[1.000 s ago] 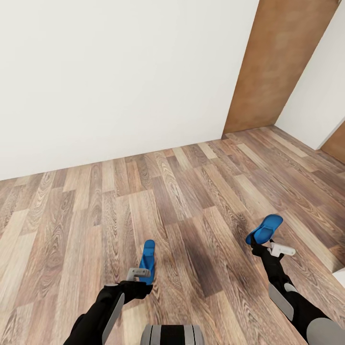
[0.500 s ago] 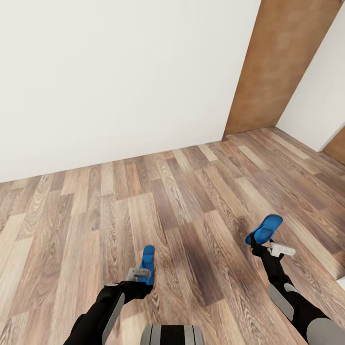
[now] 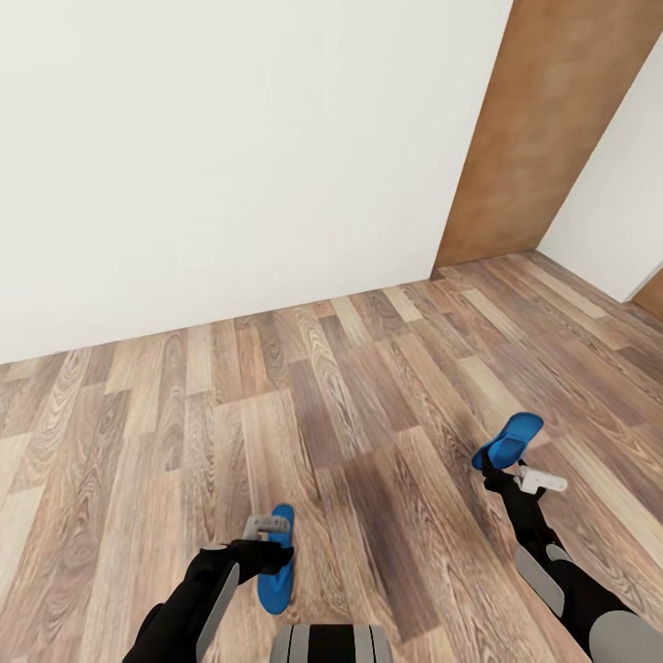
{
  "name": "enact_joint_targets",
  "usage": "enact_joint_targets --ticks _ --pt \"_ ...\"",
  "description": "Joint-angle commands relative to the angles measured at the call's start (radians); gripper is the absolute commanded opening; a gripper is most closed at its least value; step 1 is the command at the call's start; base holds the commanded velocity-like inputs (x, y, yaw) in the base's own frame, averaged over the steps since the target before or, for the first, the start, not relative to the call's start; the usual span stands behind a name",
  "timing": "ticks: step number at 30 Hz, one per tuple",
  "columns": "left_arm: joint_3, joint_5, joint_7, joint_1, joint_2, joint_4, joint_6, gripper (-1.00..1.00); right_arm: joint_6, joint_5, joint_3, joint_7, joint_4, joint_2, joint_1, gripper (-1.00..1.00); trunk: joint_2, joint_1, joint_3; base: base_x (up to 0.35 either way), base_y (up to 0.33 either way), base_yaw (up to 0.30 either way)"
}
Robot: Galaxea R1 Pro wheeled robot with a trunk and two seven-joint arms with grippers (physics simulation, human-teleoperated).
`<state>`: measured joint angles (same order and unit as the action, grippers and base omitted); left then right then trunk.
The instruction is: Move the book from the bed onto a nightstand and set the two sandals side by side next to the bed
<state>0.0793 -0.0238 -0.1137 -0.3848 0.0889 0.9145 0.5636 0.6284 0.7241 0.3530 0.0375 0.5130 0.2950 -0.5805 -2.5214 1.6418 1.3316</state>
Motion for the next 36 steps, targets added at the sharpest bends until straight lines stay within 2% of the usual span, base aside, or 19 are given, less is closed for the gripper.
enact_joint_targets --ticks 1,17,34,36 --pt "0.000 -0.002 -0.001 0.000 0.000 0.001 0.005 1.00 0.005 0.011 0.006 0.004 -0.001 0.001 -0.001 -1.00 0.000 0.000 0.001 0.073 0.000 0.000" --pt "0.000 -0.002 -0.002 0.000 0.000 0.001 0.004 1.00 0.005 0.011 0.006 0.004 -0.001 0.001 -0.001 -1.00 0.000 0.000 0.001 0.008 0.000 0.000" --pt "0.000 -0.002 -0.002 0.000 0.000 0.001 0.004 1.00 0.005 0.012 0.005 0.004 0.003 0.001 -0.001 -1.00 -0.004 0.008 0.066 0.000 0.000 0.000" --pt "0.000 -0.003 -0.002 0.000 0.000 0.001 0.004 1.00 0.005 0.014 0.005 0.005 0.006 0.002 -0.001 -1.00 -0.004 0.008 0.066 0.000 0.000 0.000"
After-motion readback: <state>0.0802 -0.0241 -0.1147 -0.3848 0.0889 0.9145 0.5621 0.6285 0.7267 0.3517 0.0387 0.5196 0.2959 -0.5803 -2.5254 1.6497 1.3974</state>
